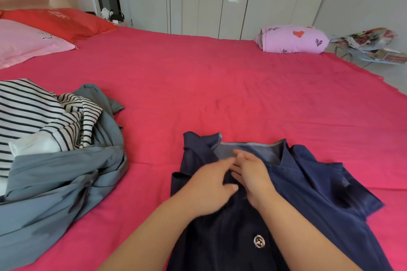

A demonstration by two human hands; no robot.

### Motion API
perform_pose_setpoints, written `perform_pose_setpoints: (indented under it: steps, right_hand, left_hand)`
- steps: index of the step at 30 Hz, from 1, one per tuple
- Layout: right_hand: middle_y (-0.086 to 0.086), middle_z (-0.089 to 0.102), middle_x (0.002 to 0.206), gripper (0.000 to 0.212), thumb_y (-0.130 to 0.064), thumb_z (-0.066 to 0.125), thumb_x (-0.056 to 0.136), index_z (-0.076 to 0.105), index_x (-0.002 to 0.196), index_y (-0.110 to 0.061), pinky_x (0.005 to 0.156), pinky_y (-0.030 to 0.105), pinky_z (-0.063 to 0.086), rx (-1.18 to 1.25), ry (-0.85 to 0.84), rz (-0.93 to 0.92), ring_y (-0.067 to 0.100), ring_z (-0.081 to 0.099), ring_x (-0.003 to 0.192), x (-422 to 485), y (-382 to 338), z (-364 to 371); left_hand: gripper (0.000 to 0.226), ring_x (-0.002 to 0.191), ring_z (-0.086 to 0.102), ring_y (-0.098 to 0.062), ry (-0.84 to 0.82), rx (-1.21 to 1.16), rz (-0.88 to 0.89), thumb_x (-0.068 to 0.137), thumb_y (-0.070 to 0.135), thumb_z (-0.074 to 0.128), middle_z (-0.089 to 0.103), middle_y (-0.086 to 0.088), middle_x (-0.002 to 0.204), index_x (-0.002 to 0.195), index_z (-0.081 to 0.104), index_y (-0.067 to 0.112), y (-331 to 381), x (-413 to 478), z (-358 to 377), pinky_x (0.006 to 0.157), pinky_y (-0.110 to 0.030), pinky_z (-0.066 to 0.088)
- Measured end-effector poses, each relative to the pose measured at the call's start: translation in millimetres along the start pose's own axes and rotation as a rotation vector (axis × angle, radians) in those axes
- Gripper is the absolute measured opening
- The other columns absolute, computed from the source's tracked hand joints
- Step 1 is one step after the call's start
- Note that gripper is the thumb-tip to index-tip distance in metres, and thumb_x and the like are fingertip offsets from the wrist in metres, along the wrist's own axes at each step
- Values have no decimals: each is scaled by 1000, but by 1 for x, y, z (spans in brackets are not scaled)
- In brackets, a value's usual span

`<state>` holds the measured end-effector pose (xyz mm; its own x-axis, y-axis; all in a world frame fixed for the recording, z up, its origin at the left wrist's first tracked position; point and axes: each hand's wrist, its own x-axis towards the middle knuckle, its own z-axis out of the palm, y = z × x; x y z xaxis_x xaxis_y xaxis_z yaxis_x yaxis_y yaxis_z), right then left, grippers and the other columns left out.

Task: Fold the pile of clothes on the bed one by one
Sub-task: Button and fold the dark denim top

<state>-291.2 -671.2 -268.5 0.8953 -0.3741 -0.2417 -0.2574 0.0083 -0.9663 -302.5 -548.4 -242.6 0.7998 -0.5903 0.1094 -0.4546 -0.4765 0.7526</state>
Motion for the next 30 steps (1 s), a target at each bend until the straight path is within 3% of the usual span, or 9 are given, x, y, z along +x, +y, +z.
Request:
perform_pose_setpoints:
  steps: [4, 9, 12, 16, 18, 21, 23, 26, 30]
  right_hand:
    - [5, 65, 105, 29, -30, 46, 94, 62, 111, -14, 101, 43, 44, -213, -36, -81, 23, 60, 108, -6, 10, -10]
    - [-6, 46, 139, 37, -24, 53, 93, 54, 128, -34, 111, 25, 27, -711, -115, -514, 8, 38, 131, -14, 17, -4]
    - [-2, 33, 150, 40, -23, 49, 94, 51, 132, -34, 113, 29, 25, -957, -178, -485, 13, 30, 138, -14, 28, -4]
    - [1, 30, 152, 44, -19, 37, 98, 40, 140, -28, 113, 25, 20, -1161, -267, -472, 16, 24, 140, -13, 34, -9]
    - [1, 33, 150, 45, -18, 40, 97, 39, 140, -27, 112, 25, 21, -1132, -291, -468, 16, 26, 139, -15, 30, -14]
    - [-1, 46, 141, 43, -15, 45, 95, 45, 137, -24, 106, 23, 30, -1009, -217, -482, 15, 37, 132, -20, 17, -32]
    - [-3, 50, 136, 43, -14, 46, 93, 47, 135, -25, 103, 22, 33, -1000, -144, -504, 13, 41, 129, -23, 10, -50]
    - [-4, 57, 128, 42, -10, 48, 90, 54, 129, -24, 101, 23, 36, -1010, -56, -525, 13, 47, 122, -23, 5, -83]
    - [6, 65, 116, 38, -6, 50, 84, 63, 119, -15, 97, 31, 38, -1019, 257, -555, 26, 55, 111, -19, -3, -149]
  left_hand:
    - [32, 104, 52, -10, 326, 390, 244, 77, 18, 50, 66, 4, 108, 102, 69, 19, -17, -19, 10, 89, -28, 44]
    - [59, 126, 41, -29, 623, 527, -70, 78, 39, 53, 50, -13, 134, 131, 47, 13, -37, -33, 7, 102, -44, 36]
    - [74, 142, 17, -26, 291, 568, -341, 87, 45, 52, 20, -6, 154, 148, 18, 22, -36, -38, 8, 114, -42, 19]
    - [56, 142, 10, -21, 2, 802, -241, 98, 41, 30, 10, 2, 157, 148, 16, 22, -39, -45, 22, 115, -34, 13]
    - [55, 139, 21, -27, -50, 909, -194, 95, 43, 41, 24, -6, 153, 143, 33, 17, -39, -44, 21, 113, -40, 13]
    - [48, 101, 62, -31, 89, 961, 2, 55, 49, 83, 70, -7, 102, 89, 74, 16, -37, -30, 18, 96, -44, 31]
    - [60, 106, 63, -30, 31, 849, -82, 66, 58, 69, 67, -10, 113, 104, 71, 12, -28, -22, 16, 97, -47, 41]
    - [77, 143, 17, -26, -114, 866, -218, 90, 63, 18, 14, -11, 156, 148, 20, 12, -29, -10, 31, 115, -42, 15]
    - [67, 137, 31, -27, -16, 851, -179, 90, 56, 42, 34, -12, 149, 142, 35, 14, -26, -6, 41, 113, -44, 22]
